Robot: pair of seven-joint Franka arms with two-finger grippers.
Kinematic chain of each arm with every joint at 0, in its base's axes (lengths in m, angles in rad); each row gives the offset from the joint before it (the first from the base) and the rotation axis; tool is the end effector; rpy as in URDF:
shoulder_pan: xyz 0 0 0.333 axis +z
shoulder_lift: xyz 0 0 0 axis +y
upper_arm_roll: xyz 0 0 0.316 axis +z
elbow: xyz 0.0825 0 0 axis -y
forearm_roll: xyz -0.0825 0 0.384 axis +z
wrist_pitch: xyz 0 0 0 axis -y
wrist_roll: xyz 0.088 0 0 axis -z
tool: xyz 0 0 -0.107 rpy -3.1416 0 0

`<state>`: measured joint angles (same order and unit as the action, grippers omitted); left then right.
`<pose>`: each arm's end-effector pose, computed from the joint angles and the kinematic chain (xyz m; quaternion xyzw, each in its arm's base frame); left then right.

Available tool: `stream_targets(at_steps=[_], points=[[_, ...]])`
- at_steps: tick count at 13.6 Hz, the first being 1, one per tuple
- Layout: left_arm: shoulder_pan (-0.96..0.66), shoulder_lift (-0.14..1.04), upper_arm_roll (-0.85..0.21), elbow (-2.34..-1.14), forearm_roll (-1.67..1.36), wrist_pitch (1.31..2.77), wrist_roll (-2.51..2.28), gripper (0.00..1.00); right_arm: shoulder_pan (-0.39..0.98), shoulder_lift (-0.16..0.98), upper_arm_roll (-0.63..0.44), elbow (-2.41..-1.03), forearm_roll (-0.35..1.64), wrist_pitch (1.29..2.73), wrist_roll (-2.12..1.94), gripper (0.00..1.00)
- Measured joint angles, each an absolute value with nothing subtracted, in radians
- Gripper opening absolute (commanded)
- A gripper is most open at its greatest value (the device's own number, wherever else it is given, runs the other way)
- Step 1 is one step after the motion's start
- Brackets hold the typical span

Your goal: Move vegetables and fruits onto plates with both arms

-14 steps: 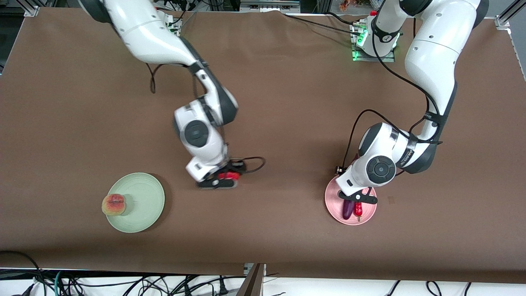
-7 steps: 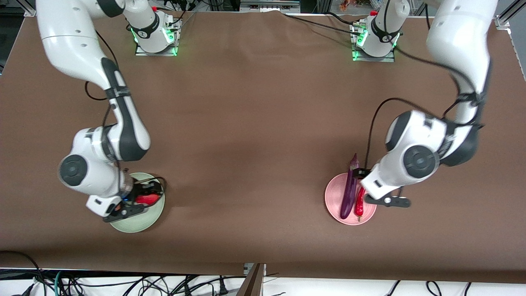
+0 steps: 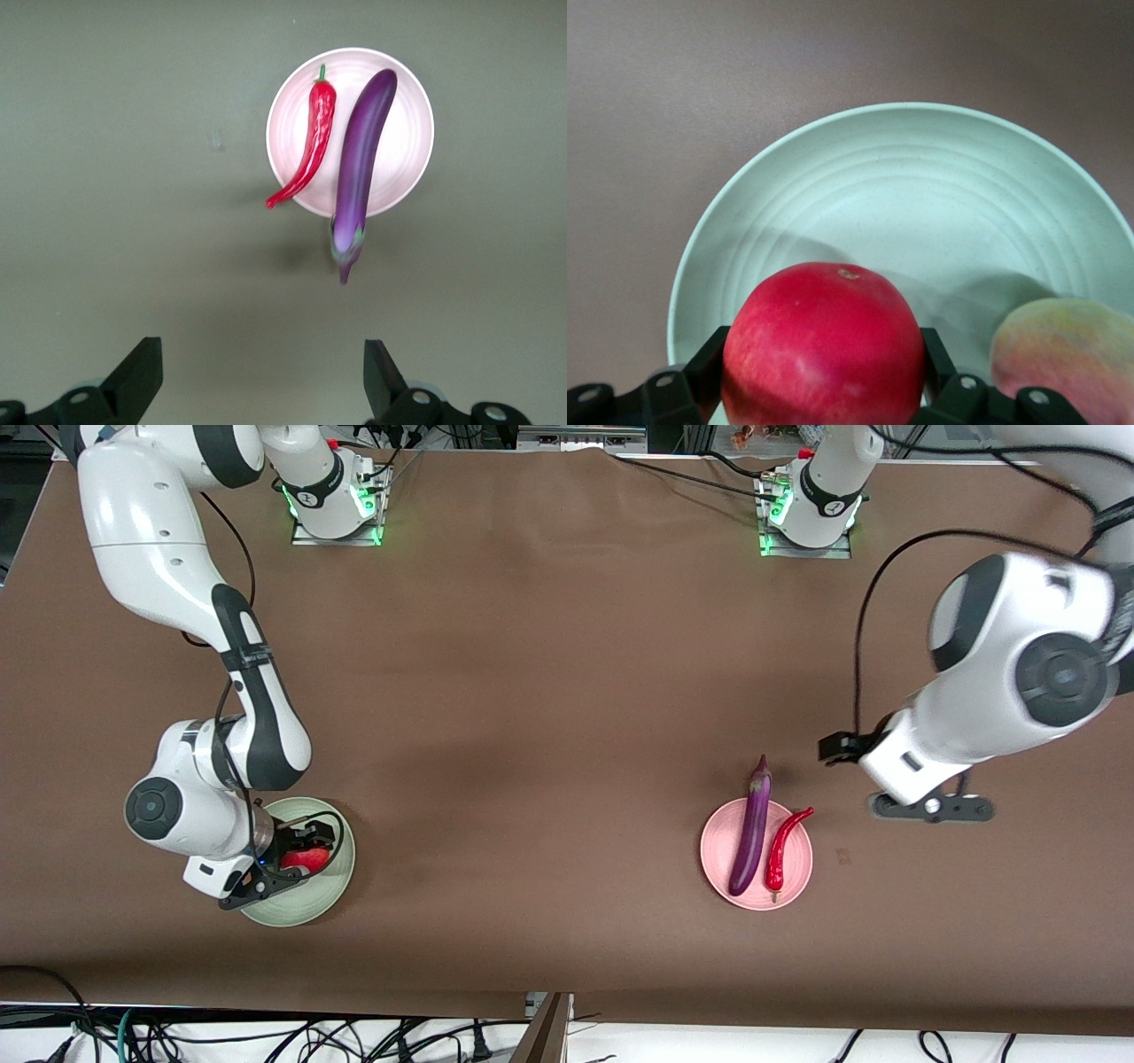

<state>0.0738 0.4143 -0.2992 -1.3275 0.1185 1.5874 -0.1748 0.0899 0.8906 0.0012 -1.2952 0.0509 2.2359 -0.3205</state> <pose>0.6561 -0.1014 0.4948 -0.9974 0.0224 0.0672 0.0125 0.7488 0.0697 0.2110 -0.9814 -0.1891 -0.0273 0.0179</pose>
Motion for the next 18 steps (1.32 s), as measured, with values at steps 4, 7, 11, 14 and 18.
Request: stream_targets(at_steps=[4, 7, 11, 14, 18], points=[[0.077, 0.250, -0.176, -1.349, 0.052, 1.456, -0.070, 1.00, 0.090, 0.846, 0.009, -1.263, 0.051, 2.158, -0.321, 1.00], [-0.002, 0.118, -0.020, -1.442, 0.033, 1.452, -0.035, 1.00, 0.090, 0.768, 0.015, -1.164, 0.053, 1.910, -0.297, 1.00], [-0.038, -0.027, 0.001, -1.618, 0.033, 1.515, -0.031, 1.00, 0.093, 0.651, 0.021, -1.076, 0.053, 1.642, -0.136, 1.00], [-0.037, -0.045, -0.003, -1.659, 0.033, 1.529, -0.013, 1.00, 0.116, 0.561, 0.026, -1.074, 0.043, 1.505, -0.011, 1.00], [-0.039, -0.044, -0.009, -1.660, 0.033, 1.533, -0.011, 1.00, 0.138, 0.331, 0.029, -1.250, 0.024, 1.445, 0.061, 1.00]])
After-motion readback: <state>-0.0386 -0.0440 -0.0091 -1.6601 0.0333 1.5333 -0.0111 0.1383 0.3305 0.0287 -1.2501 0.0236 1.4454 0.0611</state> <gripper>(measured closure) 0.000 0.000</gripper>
